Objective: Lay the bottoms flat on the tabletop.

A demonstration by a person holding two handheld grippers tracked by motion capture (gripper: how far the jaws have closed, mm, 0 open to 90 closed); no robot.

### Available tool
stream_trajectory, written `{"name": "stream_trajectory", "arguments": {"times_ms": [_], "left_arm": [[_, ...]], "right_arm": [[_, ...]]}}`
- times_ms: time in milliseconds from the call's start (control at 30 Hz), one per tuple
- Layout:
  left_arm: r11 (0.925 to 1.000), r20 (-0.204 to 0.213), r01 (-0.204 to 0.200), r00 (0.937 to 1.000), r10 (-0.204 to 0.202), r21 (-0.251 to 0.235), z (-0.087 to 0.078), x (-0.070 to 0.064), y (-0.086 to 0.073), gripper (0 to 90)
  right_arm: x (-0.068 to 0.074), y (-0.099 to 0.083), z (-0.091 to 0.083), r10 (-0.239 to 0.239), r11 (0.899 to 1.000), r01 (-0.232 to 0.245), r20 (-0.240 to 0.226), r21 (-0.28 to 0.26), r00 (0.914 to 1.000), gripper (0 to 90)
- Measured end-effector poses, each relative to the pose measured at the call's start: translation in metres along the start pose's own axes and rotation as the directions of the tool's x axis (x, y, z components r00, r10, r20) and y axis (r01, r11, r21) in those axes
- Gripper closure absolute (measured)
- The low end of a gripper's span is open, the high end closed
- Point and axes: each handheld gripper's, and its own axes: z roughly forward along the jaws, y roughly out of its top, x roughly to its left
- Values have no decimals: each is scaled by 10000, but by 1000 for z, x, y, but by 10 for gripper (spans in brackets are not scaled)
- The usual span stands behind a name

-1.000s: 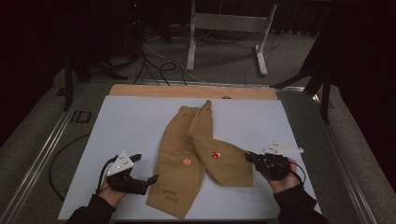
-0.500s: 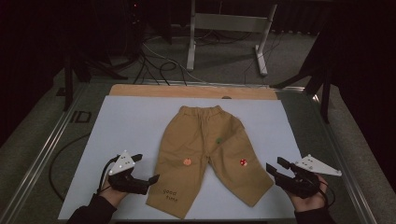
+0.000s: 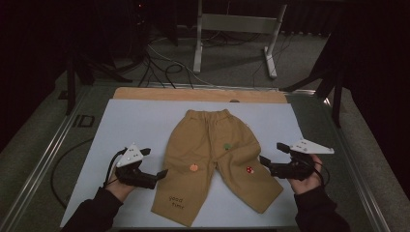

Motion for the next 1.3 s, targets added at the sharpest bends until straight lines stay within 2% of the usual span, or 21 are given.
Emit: {"name": "stream_trajectory", "arguments": {"times_ms": [33, 67, 133, 167, 200, 300, 333, 367, 400, 433, 467, 500, 567, 633, 833, 1033, 1167, 1200, 1267, 1300], "left_arm": [[10000, 28, 16, 10000, -16, 65, 2, 3, 4, 15], [10000, 1, -3, 10000, 3, 86, 5, 5, 7, 12], [9998, 7, -6, 10000, 6, 185, 11, 11, 14, 12], [9996, 57, 72, 10000, -73, 273, 18, 16, 19, 11], [9996, 57, 72, 10000, -73, 273, 18, 16, 19, 12], [9991, 95, 116, 9999, -120, 397, 29, 25, 27, 12], [9991, 95, 116, 9999, -120, 397, 29, 25, 27, 11], [9987, 102, 260, 9996, -264, 441, 37, 32, 31, 11], [9978, 120, 401, 9991, -408, 531, 44, 37, 35, 12], [9978, 120, 401, 9991, -408, 531, 44, 37, 35, 12], [9970, 117, 412, 9990, -420, 651, 52, 42, 38, 12], [9970, 117, 412, 9990, -420, 651, 52, 42, 38, 12], [9965, 32, 381, 9993, -384, 744, 59, 45, 41, 12], [9953, -16, 445, 9990, -446, 865, 69, 52, 45, 12], [9933, -203, 598, 9981, -580, 990, 85, 63, 49, 12], [9910, -386, 620, 9976, -578, 1187, 106, 72, 57, 12], [9890, 2, 553, 9984, -559, 1374, 123, 77, 61, 19], [9886, -30, 536, 9986, -537, 1409, 127, 78, 61, 20], [9875, -273, 425, 9989, -388, 1517, 134, 79, 63, 21], [9863, -359, 436, 9986, -384, 1591, 137, 80, 63, 23]], "right_arm": [[-1, 4, 6, -81, 9999, 80, 67, 70, 9999, 139], [-3, 11, 16, -208, 9998, 209, -115, 67, 9997, 137], [-5, 14, 22, -293, 9995, 294, -35, 143, 9996, 138], [-9, 19, 34, -312, 9995, 314, -260, 88, 9992, 138], [-9, 19, 34, -312, 9995, 314, -260, 88, 9992, 138], [-16, 24, 54, -378, 9993, 381, -429, 60, 9984, 127], [-16, 24, 54, -378, 9993, 381, -429, 60, 9984, 127], [-17, 25, 58, -378, 9993, 379, -421, 29, 9984, 128], [-22, 28, 76, -414, 9990, 424, -662, 139, 9969, 126], [-22, 28, 76, -414, 9990, 424, -662, 139, 9969, 126], [-25, 31, 87, -470, 9984, 492, -720, 286, 9963, 126], [-26, 32, 92, -472, 9982, 499, -755, 343, 9960, 125], [-28, 33, 97, -421, 9980, 456, -795, 435, 9959, 126], [-33, 36, 110, -414, 9977, 456, -815, 506, 9958, 126], [-40, 41, 128, -435, 9963, 486, -723, 707, 9964, 133], [-54, 44, 149, -192, 9953, 237, -490, 939, 9986, 130], [-60, 44, 157, -79, 9934, 124, -398, 1140, 9992, 127], [-66, 43, 163, -82, 9913, 122, -307, 1312, 9995, 128], [-68, 43, 165, 22, 9910, 15, -282, 1336, 9996, 131], [-72, 42, 171, 92, 9877, -85, -40, 1562, 9999, 142]]}}
